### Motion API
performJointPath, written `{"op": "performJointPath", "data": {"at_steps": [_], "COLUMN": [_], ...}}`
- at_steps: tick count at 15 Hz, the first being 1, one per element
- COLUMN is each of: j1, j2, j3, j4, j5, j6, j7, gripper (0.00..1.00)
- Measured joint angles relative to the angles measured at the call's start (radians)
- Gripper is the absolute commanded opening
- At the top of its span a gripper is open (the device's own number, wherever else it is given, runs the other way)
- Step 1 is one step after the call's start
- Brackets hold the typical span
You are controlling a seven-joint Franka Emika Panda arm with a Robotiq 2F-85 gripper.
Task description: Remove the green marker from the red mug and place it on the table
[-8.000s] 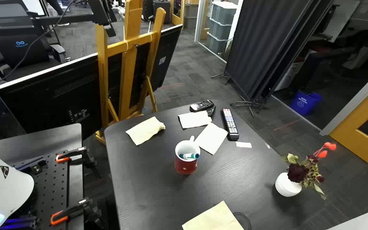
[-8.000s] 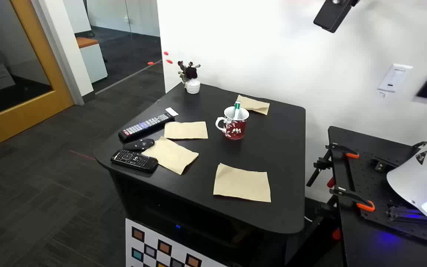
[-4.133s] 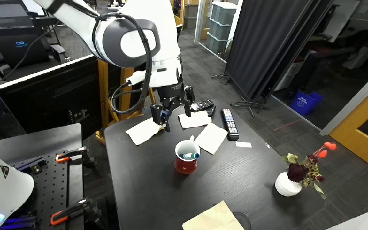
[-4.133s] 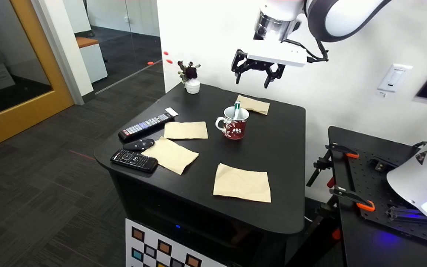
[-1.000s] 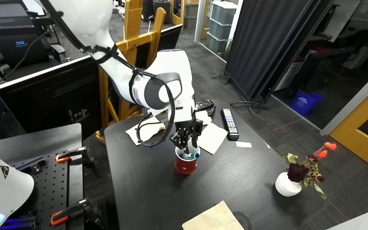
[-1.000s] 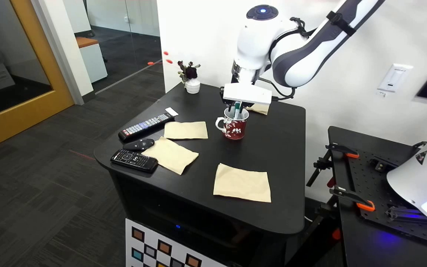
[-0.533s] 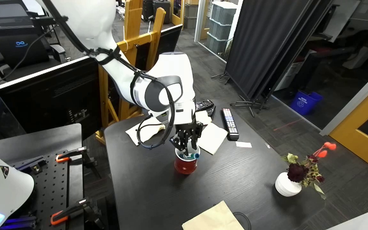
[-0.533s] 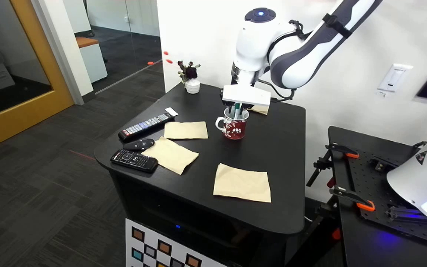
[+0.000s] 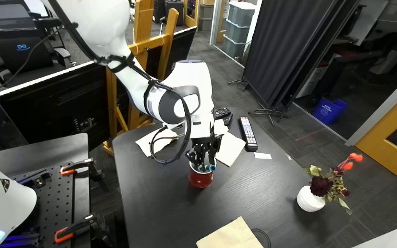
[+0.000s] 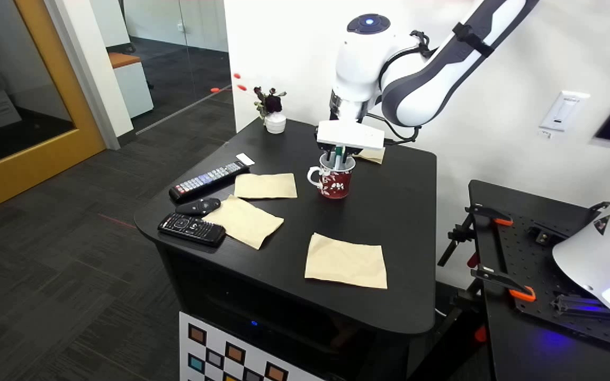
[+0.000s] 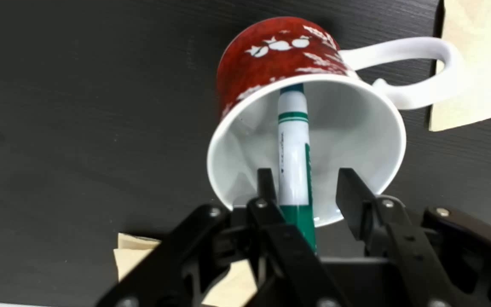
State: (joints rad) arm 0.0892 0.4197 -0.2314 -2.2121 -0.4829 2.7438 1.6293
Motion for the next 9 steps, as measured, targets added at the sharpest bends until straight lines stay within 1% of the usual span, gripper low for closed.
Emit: {"op": "performJointPath", "data": {"at_steps": [2,3,4,9], "j1": [0.000,0.000,0.001,0.016], "j2": [0.005,0.008,0.009,0.009], "j3": [-0.001,-0.001,-0.001,-0.008], "j4": [0.006,0.008,0.011,0.015], "j5": [0.003,0.004,0.004,0.004], "j6": [0.000,0.000,0.000,-0.004], "j7": [-0.004,-0.007,-0.012,-0.014], "gripper": [0.01,0.01,0.05,0.05]}}
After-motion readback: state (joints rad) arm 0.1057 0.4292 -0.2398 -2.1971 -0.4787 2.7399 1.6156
